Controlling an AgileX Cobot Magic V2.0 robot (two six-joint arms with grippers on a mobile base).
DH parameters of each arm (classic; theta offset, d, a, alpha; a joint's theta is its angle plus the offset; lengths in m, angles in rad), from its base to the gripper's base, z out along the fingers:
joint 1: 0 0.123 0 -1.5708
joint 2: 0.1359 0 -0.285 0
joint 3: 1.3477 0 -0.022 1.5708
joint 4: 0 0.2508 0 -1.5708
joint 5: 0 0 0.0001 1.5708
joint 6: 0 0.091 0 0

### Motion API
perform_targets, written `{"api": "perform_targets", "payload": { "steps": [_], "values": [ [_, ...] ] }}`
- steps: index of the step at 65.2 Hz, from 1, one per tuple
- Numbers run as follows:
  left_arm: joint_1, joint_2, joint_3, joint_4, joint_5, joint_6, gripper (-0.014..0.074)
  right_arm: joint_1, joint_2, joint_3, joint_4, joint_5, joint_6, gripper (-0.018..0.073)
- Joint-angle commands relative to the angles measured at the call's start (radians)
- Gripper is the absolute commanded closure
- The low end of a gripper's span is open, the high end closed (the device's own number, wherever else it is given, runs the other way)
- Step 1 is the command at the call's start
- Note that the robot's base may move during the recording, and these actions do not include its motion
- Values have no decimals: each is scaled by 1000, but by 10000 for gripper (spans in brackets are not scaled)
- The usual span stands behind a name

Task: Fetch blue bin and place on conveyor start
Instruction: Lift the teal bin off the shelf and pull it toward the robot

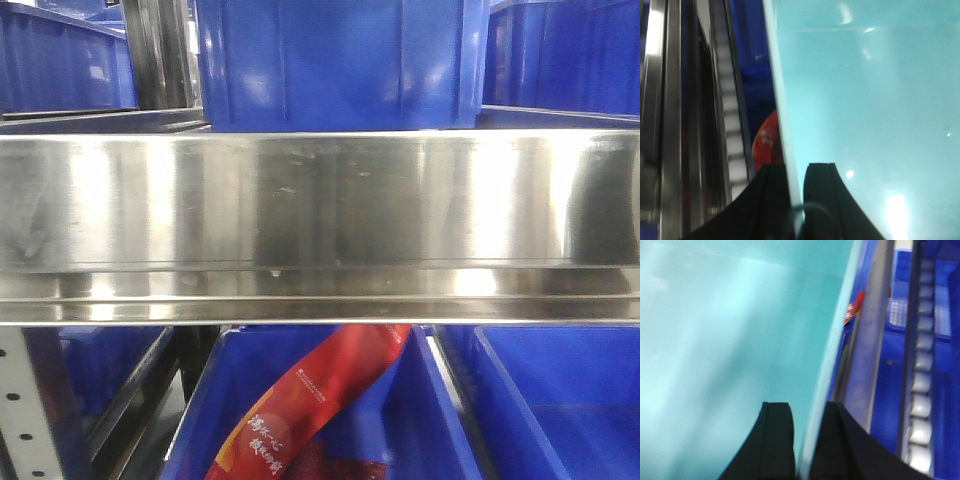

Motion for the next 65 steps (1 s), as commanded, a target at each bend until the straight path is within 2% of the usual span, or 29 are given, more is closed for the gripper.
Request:
{"api": "perform_targets", "payload": {
  "steps": [1, 12, 65],
  "values": [
    [7, -66, 85, 60, -8, 21, 707, 17, -46, 43, -36, 8, -26, 712],
    [7, -122, 181, 60, -8, 21, 707, 32, -62, 96, -30, 0, -26, 712],
    [7, -122, 183, 66, -8, 21, 707, 32, -62, 125, -30, -56, -26, 712]
  ]
}}
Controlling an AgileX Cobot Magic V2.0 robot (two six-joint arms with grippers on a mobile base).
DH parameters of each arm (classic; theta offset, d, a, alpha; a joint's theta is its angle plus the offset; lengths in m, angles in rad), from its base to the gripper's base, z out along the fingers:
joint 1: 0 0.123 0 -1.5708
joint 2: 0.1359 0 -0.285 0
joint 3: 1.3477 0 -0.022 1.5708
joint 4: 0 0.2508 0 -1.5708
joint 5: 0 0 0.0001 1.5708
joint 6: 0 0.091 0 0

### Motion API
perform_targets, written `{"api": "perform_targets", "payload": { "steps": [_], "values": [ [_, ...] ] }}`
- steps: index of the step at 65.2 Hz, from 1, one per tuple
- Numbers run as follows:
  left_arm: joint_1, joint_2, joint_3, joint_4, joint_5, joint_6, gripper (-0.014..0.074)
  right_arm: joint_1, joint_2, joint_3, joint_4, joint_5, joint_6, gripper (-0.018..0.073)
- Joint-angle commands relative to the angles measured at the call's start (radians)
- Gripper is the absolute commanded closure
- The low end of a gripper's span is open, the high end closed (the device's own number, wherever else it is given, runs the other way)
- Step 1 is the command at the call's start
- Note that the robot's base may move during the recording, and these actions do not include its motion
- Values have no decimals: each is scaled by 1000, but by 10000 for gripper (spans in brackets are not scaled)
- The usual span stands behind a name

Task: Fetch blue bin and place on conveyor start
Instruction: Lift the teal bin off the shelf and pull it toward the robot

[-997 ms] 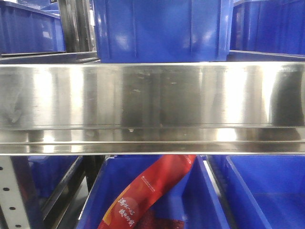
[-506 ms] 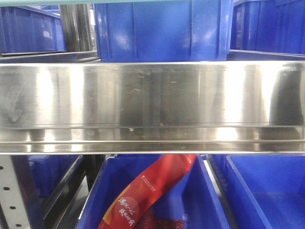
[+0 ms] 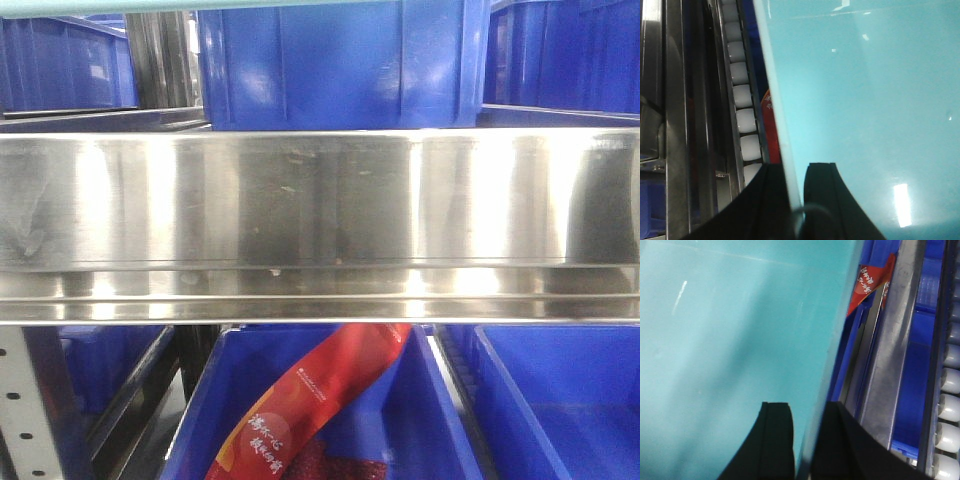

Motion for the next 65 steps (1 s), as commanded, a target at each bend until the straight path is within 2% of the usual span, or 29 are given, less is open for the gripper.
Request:
{"api": "perform_targets", "payload": {
  "steps": [1, 13, 24, 65],
  "values": [
    [7, -16, -3, 76, -3, 21, 707, -7, -26, -2, -42, -23, -35, 712],
    [7, -16, -3, 76, -35, 21, 707, -7, -26, -2, -42, -23, -35, 712],
    [7, -16, -3, 78, -129, 21, 707, -7, -26, -2, -42, -28, -35, 712],
    [7, -16, -3, 78, -504, 21, 707, -7, -26, -2, -42, -238, -35, 712]
  ]
}}
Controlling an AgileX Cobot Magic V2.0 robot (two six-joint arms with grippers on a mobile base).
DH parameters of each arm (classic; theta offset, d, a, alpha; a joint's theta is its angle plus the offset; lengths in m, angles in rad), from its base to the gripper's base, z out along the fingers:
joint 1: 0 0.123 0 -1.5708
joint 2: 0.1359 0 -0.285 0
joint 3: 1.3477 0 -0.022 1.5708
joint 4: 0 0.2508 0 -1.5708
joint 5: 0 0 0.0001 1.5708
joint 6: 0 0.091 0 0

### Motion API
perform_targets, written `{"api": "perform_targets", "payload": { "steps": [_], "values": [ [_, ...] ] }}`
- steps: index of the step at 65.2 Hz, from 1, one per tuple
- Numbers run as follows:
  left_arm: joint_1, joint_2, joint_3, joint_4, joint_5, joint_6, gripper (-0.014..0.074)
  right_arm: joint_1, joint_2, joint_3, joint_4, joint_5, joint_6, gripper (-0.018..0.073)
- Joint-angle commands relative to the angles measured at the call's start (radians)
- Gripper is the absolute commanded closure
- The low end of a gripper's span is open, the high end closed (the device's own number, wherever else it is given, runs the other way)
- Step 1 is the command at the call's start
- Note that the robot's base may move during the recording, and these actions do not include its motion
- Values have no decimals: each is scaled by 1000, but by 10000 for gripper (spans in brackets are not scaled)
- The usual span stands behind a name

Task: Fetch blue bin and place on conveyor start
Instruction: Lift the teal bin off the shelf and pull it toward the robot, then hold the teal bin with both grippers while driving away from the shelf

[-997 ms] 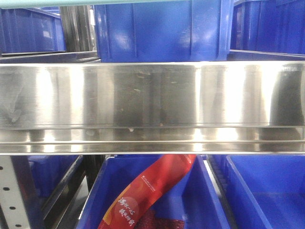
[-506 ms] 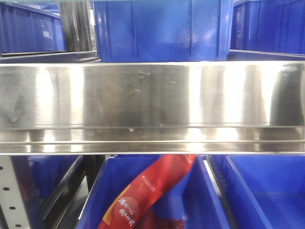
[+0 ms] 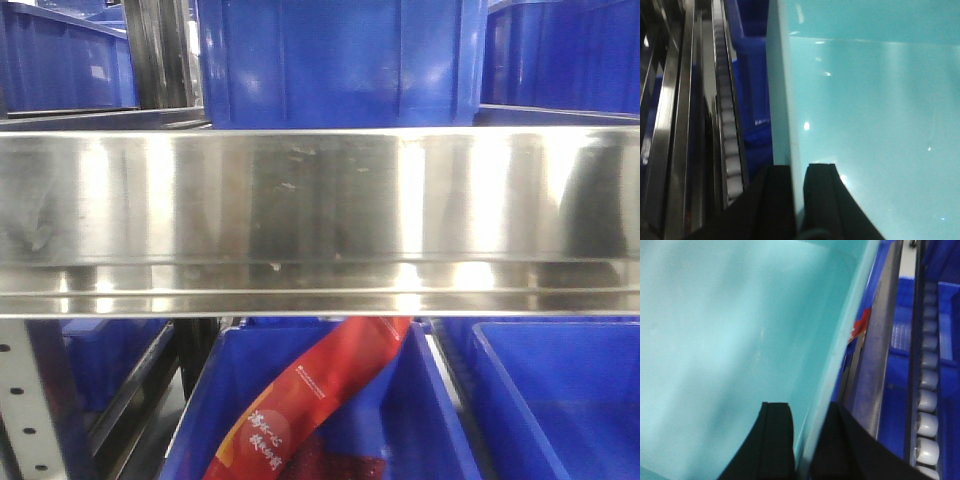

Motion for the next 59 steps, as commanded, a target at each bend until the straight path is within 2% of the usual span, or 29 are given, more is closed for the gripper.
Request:
{"api": "perform_targets", "payload": {
  "steps": [1, 17, 59],
  "values": [
    [7, -18, -5, 4, -122, 10, 707, -3, -22, -2, -4, -67, -35, 712],
    [7, -18, -5, 4, -246, 10, 707, -3, -22, -2, -4, -203, -35, 712],
    [7, -18, -5, 4, -249, 10, 707, -3, -22, -2, -4, -354, -35, 712]
  ]
}}
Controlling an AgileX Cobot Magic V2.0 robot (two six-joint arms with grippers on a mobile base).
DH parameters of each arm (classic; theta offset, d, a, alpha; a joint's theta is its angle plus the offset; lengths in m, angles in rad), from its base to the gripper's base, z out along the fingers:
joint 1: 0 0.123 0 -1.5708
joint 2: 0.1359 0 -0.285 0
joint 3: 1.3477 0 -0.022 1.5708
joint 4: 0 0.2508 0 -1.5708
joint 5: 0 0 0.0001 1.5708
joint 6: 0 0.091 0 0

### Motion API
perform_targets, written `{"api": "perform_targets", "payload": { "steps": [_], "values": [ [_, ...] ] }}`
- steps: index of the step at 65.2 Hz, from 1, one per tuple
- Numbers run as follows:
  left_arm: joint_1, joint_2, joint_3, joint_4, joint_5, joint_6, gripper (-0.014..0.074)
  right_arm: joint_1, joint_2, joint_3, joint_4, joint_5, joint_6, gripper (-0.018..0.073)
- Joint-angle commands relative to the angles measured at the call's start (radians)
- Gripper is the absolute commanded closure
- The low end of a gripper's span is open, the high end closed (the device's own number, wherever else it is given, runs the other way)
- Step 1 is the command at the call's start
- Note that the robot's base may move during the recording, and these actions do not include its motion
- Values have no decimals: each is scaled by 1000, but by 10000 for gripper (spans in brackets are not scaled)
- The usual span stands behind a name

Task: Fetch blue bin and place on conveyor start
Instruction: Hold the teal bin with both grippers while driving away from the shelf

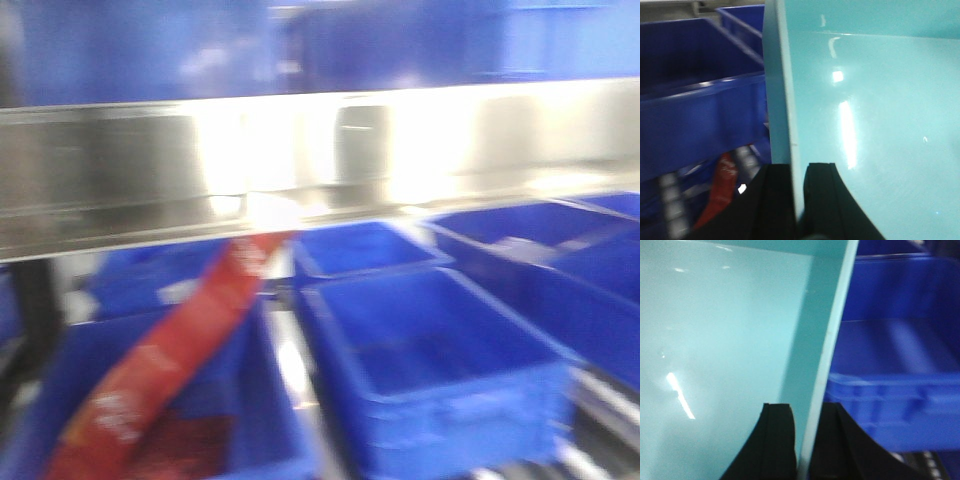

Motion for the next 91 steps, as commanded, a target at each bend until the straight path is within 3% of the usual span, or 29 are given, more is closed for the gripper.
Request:
{"api": "perform_targets", "payload": {
  "steps": [1, 91],
  "values": [
    [-2, -8, -7, -25, -64, 2, 707, 0, -15, -2, 12, -72, -26, 712],
    [-2, -8, -7, -22, -64, 2, 707, 0, -15, -2, 12, -74, -26, 712]
  ]
}}
